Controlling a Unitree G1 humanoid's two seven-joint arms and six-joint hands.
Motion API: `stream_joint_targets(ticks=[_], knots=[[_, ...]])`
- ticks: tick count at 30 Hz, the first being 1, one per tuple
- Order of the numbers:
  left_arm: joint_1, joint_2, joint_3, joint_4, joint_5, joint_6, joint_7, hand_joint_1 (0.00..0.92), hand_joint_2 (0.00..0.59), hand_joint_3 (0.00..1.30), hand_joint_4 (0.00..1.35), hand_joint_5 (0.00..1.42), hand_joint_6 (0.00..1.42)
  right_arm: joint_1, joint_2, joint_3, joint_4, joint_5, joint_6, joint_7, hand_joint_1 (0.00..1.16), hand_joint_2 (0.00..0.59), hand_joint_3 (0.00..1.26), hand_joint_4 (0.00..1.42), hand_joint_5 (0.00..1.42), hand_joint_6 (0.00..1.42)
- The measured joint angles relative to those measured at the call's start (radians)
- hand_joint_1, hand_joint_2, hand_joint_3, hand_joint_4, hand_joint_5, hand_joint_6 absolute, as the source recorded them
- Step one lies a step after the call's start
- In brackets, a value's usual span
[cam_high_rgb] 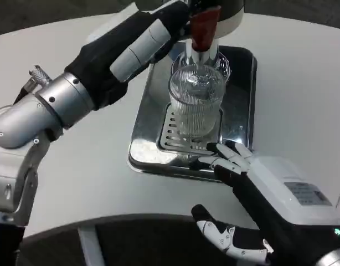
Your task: Grasp the cup under the faucet to collect the drink, then remove the cup.
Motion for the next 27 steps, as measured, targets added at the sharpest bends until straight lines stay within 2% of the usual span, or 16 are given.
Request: stream_joint_targets(ticks=[4, 9, 16, 27], knots=[[-0.002, 0.02, -0.004, 0.002, 0.023, -0.031, -0.012, 0.0, 0.008, 0.15, 0.05, 0.16, 0.04, -0.004, 0.004, -0.004, 0.008, 0.005, 0.009, 0.0, 0.58, 0.453, 0.24, 0.06, 0.0, 0.0], [-0.019, 0.071, -0.011, 0.012, 0.061, -0.082, -0.041, 0.0, 0.013, 0.16, 0.06, 0.16, 0.04, -0.013, 0.008, -0.005, 0.014, 0.019, 0.019, 0.0, 0.58, 0.453, 0.24, 0.06, 0.0, 0.0], [-0.022, 0.102, -0.013, 0.042, 0.096, -0.168, -0.055, 0.0, 0.013, 0.17, 0.07, 0.16, 0.04, -0.018, 0.012, -0.004, 0.022, 0.022, 0.034, 0.0, 0.58, 0.453, 0.23, 0.06, 0.0, 0.0], [-0.022, 0.115, -0.014, 0.054, 0.133, -0.228, -0.055, 0.0, 0.017, 0.18, 0.07, 0.16, 0.04, -0.026, 0.023, 0.0, 0.026, 0.022, 0.041, 0.0, 0.58, 0.453, 0.23, 0.06, 0.0, 0.0]])
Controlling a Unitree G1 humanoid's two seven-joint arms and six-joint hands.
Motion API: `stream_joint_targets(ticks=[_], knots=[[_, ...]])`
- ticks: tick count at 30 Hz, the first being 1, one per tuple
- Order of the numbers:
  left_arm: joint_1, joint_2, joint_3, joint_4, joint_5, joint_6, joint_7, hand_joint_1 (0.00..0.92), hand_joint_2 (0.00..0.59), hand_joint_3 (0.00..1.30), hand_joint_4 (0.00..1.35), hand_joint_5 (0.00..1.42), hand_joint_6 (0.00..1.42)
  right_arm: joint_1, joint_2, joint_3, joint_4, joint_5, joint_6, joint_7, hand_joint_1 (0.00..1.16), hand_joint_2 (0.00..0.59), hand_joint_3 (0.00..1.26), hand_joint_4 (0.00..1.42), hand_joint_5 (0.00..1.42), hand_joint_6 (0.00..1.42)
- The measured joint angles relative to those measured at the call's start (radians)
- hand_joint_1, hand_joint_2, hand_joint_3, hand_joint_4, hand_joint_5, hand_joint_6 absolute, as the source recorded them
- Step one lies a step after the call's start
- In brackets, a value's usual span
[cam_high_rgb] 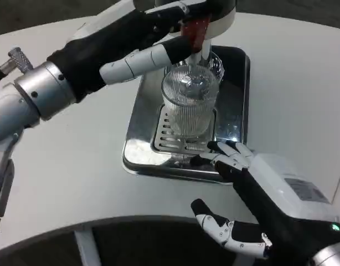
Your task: Grasp the cup under the faucet to collect the drink, then remove the cup.
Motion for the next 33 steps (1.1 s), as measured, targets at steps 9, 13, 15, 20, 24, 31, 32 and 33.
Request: stream_joint_targets(ticks=[9, 13, 15, 20, 24, 31, 32, 33], knots=[[0.0, 0.01, -0.004, 0.001, 0.037, -0.043, 0.004, 0.0, 0.022, 0.18, 0.07, 0.16, 0.03, 0.0, 0.007, 0.0, 0.0, 0.002, 0.01, 0.0, 0.58, 0.453, 0.23, 0.06, 0.0, 0.0], [0.002, 0.015, -0.005, 0.0, 0.044, -0.053, 0.01, 0.0, 0.023, 0.18, 0.06, 0.16, 0.03, 0.001, 0.008, 0.0, 0.0, 0.003, 0.011, 0.0, 0.58, 0.453, 0.23, 0.06, 0.0, 0.0], [0.002, 0.018, -0.006, 0.0, 0.047, -0.058, 0.012, 0.0, 0.024, 0.18, 0.06, 0.16, 0.03, 0.001, 0.008, 0.0, 0.0, 0.003, 0.012, 0.0, 0.58, 0.453, 0.23, 0.06, 0.0, 0.0], [0.002, 0.031, -0.008, -0.002, 0.065, -0.074, 0.019, 0.0, 0.025, 0.18, 0.06, 0.16, 0.03, 0.001, 0.008, 0.0, 0.0, 0.009, 0.013, 0.0, 0.58, 0.453, 0.23, 0.06, 0.0, 0.0], [0.002, 0.036, -0.01, -0.007, 0.079, -0.085, 0.026, 0.0, 0.025, 0.18, 0.06, 0.16, 0.03, 0.006, 0.009, 0.002, 0.0, 0.011, 0.013, 0.0, 0.58, 0.453, 0.23, 0.06, 0.0, 0.0], [0.004, 0.051, -0.018, -0.01, 0.085, -0.097, 0.035, 0.0, 0.02, 0.18, 0.05, 0.16, 0.02, 0.012, 0.012, 0.003, 0.0, 0.011, 0.014, 0.0, 0.58, 0.453, 0.22, 0.06, 0.0, 0.0], [0.004, 0.053, -0.019, -0.01, 0.086, -0.101, 0.036, 0.0, 0.02, 0.18, 0.05, 0.16, 0.02, 0.012, 0.013, 0.003, 0.0, 0.011, 0.014, 0.0, 0.58, 0.453, 0.22, 0.06, 0.0, 0.0], [0.005, 0.055, -0.02, -0.01, 0.09, -0.105, 0.037, 0.0, 0.02, 0.18, 0.05, 0.16, 0.02, 0.012, 0.014, 0.003, 0.0, 0.011, 0.015, 0.0, 0.58, 0.453, 0.22, 0.06, 0.0, 0.0]])
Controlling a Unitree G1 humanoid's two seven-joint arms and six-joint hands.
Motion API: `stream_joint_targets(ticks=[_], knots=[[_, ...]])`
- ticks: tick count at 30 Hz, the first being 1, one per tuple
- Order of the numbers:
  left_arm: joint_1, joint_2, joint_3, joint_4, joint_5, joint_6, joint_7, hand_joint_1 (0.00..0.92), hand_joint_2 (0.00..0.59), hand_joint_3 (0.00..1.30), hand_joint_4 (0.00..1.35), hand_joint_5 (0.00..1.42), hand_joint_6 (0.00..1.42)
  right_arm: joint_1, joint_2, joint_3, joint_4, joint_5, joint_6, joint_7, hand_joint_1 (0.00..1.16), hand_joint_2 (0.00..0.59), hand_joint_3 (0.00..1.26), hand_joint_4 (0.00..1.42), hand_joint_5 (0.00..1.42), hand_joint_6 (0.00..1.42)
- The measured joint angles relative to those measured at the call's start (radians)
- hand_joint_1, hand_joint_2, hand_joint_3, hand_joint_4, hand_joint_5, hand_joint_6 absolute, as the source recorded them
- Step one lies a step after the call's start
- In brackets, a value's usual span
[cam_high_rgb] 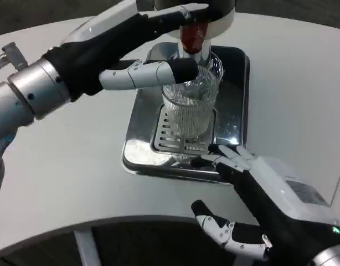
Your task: Grasp the cup under the faucet to collect the drink, then remove the cup.
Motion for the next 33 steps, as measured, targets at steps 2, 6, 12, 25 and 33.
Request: stream_joint_targets(ticks=[2, 6, 12, 25, 33], knots=[[0.0, 0.002, -0.001, -0.001, 0.015, -0.01, 0.007, 0.0, 0.02, 0.18, 0.05, 0.16, 0.02, 0.0, 0.001, 0.0, 0.0, 0.0, 0.001, 0.0, 0.58, 0.453, 0.22, 0.06, 0.0, 0.0], [0.0, 0.011, -0.006, -0.001, 0.03, -0.026, 0.011, 0.0, 0.02, 0.18, 0.05, 0.16, 0.02, 0.0, 0.002, 0.0, 0.0, 0.0, 0.005, 0.0, 0.58, 0.453, 0.22, 0.06, 0.0, 0.0], [0.001, 0.018, -0.011, -0.001, 0.035, -0.037, 0.018, 0.0, 0.021, 0.18, 0.05, 0.16, 0.02, 0.0, 0.003, 0.0, 0.0, 0.003, 0.011, 0.0, 0.58, 0.453, 0.22, 0.06, 0.0, 0.0], [0.001, 0.025, -0.018, -0.006, 0.056, -0.05, 0.028, 0.0, 0.021, 0.19, 0.05, 0.16, 0.01, -0.008, 0.003, -0.001, 0.003, 0.008, 0.019, 0.0, 0.59, 0.446, 0.21, 0.07, 0.0, 0.0], [0.001, 0.026, -0.019, -0.006, 0.061, -0.055, 0.028, 0.0, 0.021, 0.19, 0.05, 0.16, 0.01, -0.016, 0.003, -0.001, 0.006, 0.021, 0.029, 0.0, 0.6, 0.449, 0.21, 0.07, 0.0, 0.0]])
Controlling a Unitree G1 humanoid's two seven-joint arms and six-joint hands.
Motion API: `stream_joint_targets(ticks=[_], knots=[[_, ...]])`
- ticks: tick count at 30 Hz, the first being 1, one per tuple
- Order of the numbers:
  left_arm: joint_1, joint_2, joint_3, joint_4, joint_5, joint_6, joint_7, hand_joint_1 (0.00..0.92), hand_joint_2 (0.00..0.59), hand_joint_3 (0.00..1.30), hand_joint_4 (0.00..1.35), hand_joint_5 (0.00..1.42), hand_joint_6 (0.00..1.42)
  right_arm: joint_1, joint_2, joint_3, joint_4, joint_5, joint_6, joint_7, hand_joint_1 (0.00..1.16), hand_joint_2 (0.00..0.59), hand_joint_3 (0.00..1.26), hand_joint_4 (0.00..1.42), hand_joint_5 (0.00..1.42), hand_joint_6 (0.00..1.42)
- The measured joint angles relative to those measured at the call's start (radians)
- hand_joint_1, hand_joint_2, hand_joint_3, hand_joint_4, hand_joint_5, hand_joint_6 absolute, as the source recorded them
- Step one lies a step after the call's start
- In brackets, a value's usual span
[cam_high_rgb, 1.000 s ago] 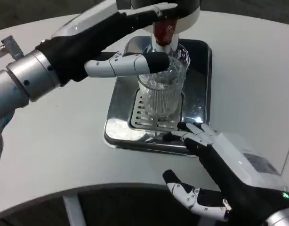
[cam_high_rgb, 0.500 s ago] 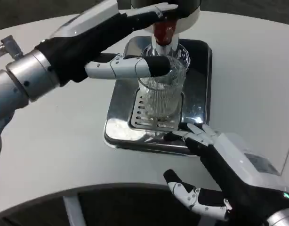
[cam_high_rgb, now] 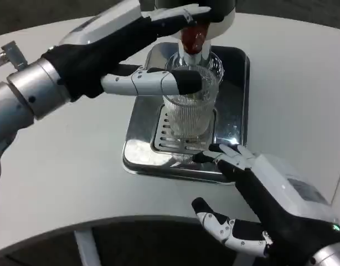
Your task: Grasp the cup under the faucet to collect the drink, then remove the cup.
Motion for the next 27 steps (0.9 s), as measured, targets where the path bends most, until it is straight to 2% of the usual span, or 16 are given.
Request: stream_joint_targets(ticks=[27], knots=[[0.0, 0.026, -0.026, 0.003, 0.039, -0.045, 0.033, 0.0, 0.021, 0.24, 0.09, 0.17, 0.01, -0.002, 0.0, 0.0, 0.005, 0.006, 0.012, 0.0, 0.61, 0.453, 0.2, 0.07, 0.0, 0.0]])
